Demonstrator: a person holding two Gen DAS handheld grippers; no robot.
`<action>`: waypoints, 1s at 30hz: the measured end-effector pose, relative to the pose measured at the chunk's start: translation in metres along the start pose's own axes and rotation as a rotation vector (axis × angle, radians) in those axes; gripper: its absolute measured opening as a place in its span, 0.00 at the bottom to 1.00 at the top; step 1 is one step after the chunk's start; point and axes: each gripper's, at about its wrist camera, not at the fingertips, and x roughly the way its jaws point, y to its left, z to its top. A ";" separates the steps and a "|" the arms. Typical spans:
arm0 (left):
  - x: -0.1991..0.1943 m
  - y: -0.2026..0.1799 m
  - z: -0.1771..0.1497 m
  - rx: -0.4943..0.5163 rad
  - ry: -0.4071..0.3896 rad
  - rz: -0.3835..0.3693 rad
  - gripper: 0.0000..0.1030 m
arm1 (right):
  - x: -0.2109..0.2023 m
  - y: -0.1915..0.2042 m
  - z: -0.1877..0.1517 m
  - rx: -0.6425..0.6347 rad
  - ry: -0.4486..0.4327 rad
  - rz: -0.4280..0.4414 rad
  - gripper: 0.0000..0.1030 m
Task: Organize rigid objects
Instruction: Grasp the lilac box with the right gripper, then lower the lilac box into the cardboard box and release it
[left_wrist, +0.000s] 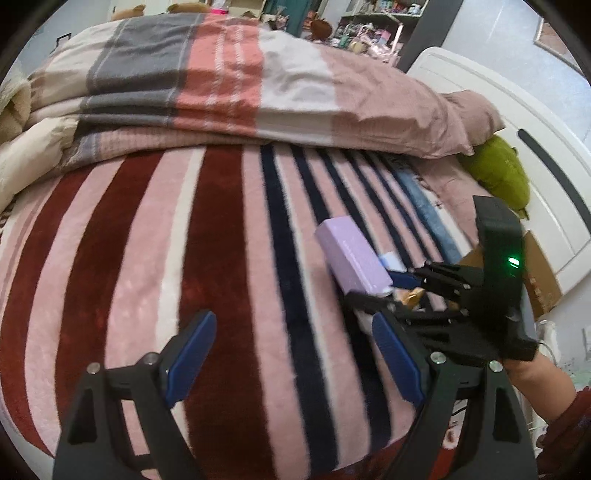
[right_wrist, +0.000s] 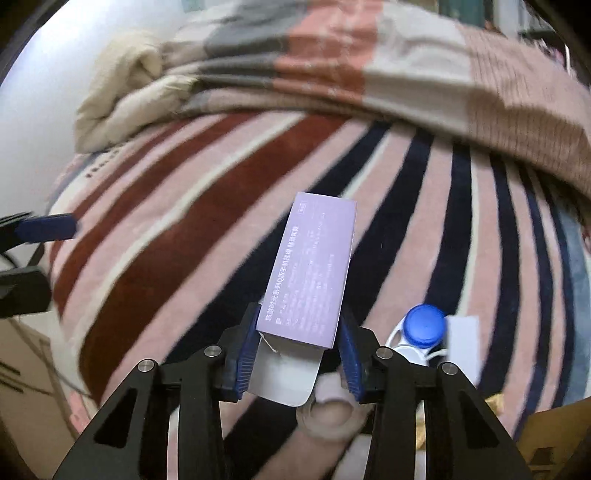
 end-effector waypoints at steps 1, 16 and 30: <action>-0.002 -0.005 0.002 0.005 -0.005 -0.013 0.82 | -0.013 0.002 0.001 -0.015 -0.008 0.026 0.35; -0.006 -0.129 0.058 0.079 -0.012 -0.361 0.46 | -0.159 -0.004 -0.001 -0.076 -0.095 0.201 0.35; 0.065 -0.286 0.083 0.242 0.152 -0.454 0.43 | -0.239 -0.127 -0.060 0.167 -0.129 0.099 0.35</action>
